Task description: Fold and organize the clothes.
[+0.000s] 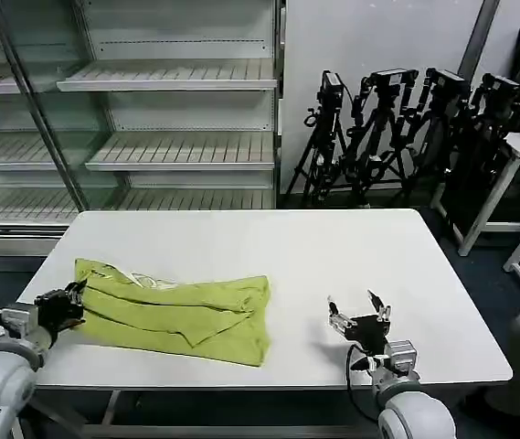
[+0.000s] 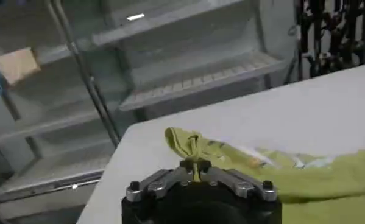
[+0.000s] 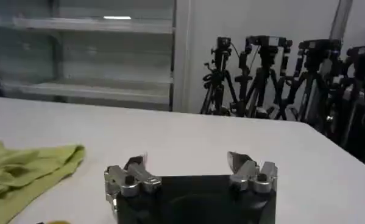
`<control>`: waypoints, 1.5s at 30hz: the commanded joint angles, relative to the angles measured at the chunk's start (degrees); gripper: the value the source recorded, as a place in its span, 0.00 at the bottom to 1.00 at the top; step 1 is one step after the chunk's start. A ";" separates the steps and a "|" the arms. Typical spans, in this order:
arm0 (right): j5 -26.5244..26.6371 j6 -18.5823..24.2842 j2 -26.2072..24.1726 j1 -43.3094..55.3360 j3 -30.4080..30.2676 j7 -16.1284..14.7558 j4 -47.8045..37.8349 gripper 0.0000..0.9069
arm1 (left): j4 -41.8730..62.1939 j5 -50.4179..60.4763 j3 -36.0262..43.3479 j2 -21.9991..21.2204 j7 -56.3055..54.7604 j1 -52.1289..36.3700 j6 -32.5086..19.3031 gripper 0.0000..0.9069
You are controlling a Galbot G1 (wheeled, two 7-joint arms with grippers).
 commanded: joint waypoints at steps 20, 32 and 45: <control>-1.41 0.05 0.53 -1.47 1.39 0.33 0.71 1.00 | -12.05 5.74 30.59 -15.18 2.09 -5.41 0.14 0.02; -1.57 0.07 0.45 -2.47 2.18 0.31 1.22 1.00 | -4.48 3.10 33.84 -17.04 -3.60 -11.26 0.17 0.02; -1.52 0.08 0.51 -2.19 1.89 0.20 0.89 1.00 | -4.46 1.50 34.69 -17.73 -3.53 -12.56 -0.06 1.00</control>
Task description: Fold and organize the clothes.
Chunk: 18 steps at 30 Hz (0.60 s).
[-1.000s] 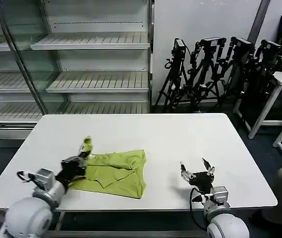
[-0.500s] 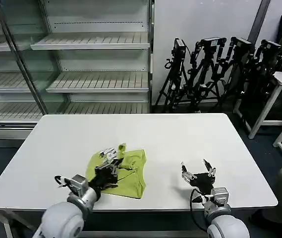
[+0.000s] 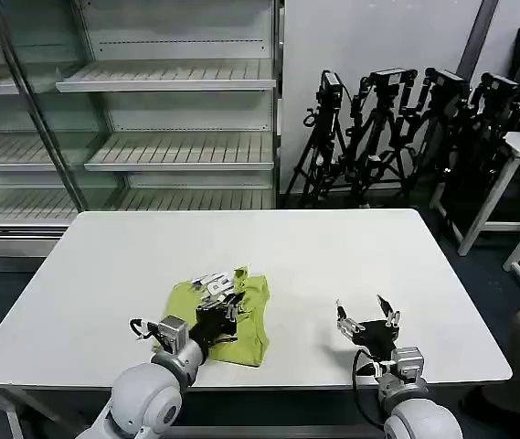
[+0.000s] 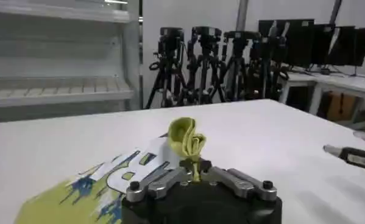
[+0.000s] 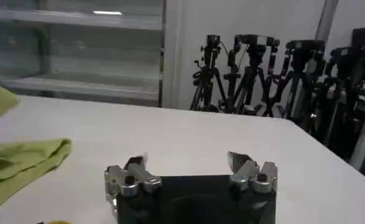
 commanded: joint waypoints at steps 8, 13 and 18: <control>0.04 0.09 0.14 0.20 -0.32 -0.35 -0.35 1.00 | -1.11 -7.63 -5.54 2.68 -0.15 -2.95 -5.05 1.00; 0.11 0.24 0.00 0.52 -0.36 -0.60 -0.44 1.00 | 1.02 -1.56 -10.73 5.68 -0.99 0.63 -6.69 1.00; 0.20 0.41 0.21 1.08 -0.62 -0.61 -0.63 1.00 | 2.87 0.88 -14.67 5.35 -3.81 4.80 -1.43 1.00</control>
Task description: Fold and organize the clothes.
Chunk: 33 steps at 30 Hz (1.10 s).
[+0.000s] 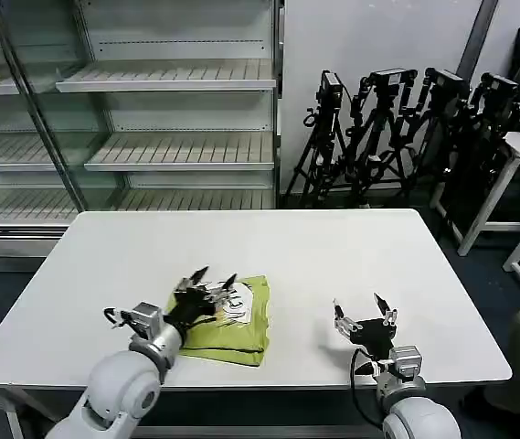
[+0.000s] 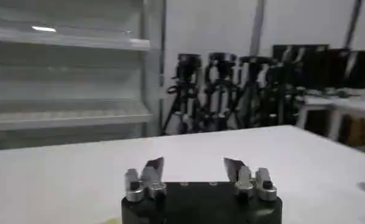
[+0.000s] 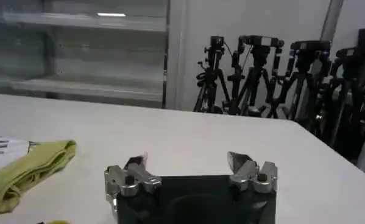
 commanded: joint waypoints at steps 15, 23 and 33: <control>0.29 0.73 -0.56 -0.53 0.17 -0.32 -0.32 1.00 | 7.49 -4.36 -10.21 -1.34 -2.32 7.01 4.20 1.00; 0.44 0.86 -0.75 -0.33 0.33 -0.37 -0.68 1.00 | 9.01 -3.79 -8.73 -2.57 -1.28 6.64 4.19 0.01; 0.46 1.02 -0.47 -0.55 0.24 -0.35 -0.80 1.00 | 8.41 -3.82 -8.30 -3.50 -0.01 7.41 3.52 0.02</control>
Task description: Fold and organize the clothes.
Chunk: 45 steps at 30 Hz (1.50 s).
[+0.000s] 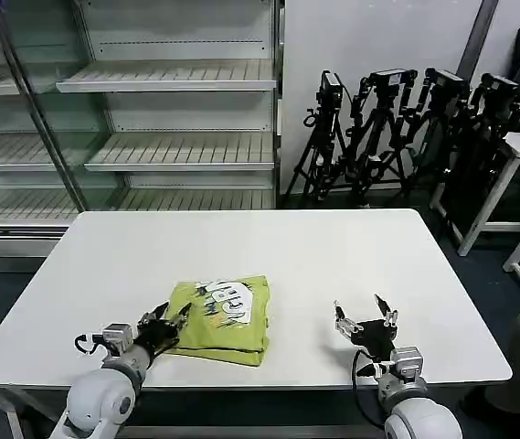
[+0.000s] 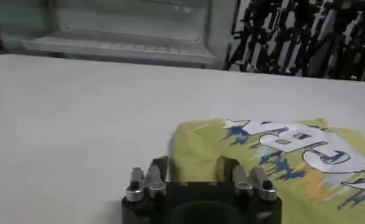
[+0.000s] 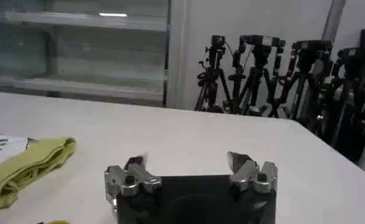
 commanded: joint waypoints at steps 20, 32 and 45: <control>0.01 0.20 -0.10 -0.37 -0.51 0.05 1.13 1.00 | 1.58 9.04 -20.98 21.80 13.39 0.11 0.71 0.00; 0.65 1.16 0.14 1.03 -1.35 -0.24 -0.29 1.00 | 5.43 12.28 -36.47 38.29 23.56 4.31 0.71 0.00; 0.60 1.61 -0.25 -0.35 0.11 -0.32 -0.66 1.00 | -18.09 19.53 13.67 4.05 7.20 5.50 0.68 0.01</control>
